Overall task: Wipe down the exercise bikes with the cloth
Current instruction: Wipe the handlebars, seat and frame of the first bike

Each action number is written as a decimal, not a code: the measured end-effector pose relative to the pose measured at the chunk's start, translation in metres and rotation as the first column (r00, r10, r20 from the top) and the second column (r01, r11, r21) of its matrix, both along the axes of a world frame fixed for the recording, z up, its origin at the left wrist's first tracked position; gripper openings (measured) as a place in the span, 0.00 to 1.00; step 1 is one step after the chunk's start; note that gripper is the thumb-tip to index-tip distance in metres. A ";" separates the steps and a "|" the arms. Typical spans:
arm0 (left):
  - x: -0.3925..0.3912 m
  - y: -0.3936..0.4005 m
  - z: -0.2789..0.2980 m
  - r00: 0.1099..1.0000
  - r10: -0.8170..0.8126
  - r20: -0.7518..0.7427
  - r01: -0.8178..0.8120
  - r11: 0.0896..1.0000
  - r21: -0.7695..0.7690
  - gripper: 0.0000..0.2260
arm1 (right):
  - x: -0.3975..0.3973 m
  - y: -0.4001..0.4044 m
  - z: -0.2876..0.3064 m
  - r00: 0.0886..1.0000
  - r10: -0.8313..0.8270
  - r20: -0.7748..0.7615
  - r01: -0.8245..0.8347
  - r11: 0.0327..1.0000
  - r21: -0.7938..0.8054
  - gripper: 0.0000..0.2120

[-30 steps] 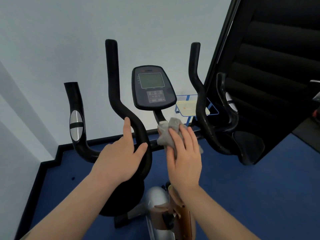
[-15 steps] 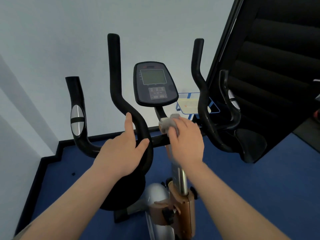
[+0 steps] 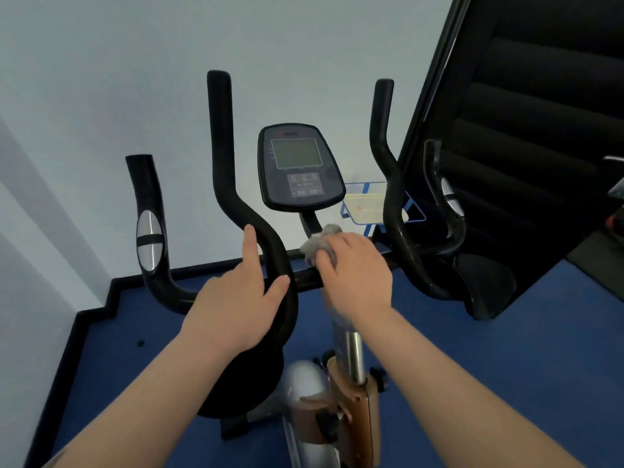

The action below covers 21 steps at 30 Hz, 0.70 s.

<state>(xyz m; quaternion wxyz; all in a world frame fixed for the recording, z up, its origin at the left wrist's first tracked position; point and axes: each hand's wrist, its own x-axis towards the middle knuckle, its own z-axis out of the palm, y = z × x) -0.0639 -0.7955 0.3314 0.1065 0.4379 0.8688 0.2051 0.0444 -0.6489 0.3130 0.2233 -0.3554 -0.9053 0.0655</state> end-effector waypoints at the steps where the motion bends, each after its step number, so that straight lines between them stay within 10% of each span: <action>1: 0.000 0.000 0.000 1.000 -0.006 -0.003 0.006 1.000 -0.005 0.37 | 0.004 -0.008 -0.004 1.000 0.001 -0.016 0.000 0.998 0.056 0.15; 8: -0.002 0.002 -0.002 1.000 0.002 -0.009 -0.002 1.000 -0.004 0.37 | -0.039 0.016 0.016 0.948 -0.049 0.316 0.083 0.992 -0.095 0.17; 12: 0.000 0.001 -0.002 1.000 0.002 -0.025 -0.002 1.000 0.008 0.37 | -0.017 0.005 0.002 0.955 -0.025 0.296 0.004 0.997 0.071 0.18; 17: -0.002 0.002 -0.001 1.000 0.004 -0.016 -0.005 1.000 -0.006 0.37 | -0.050 0.034 0.025 0.877 0.059 0.477 0.067 0.968 -0.241 0.19; 21: -0.001 0.000 0.000 1.000 -0.004 -0.011 0.004 1.000 -0.009 0.37 | -0.022 0.015 0.008 0.942 0.044 0.333 -0.039 0.999 -0.021 0.19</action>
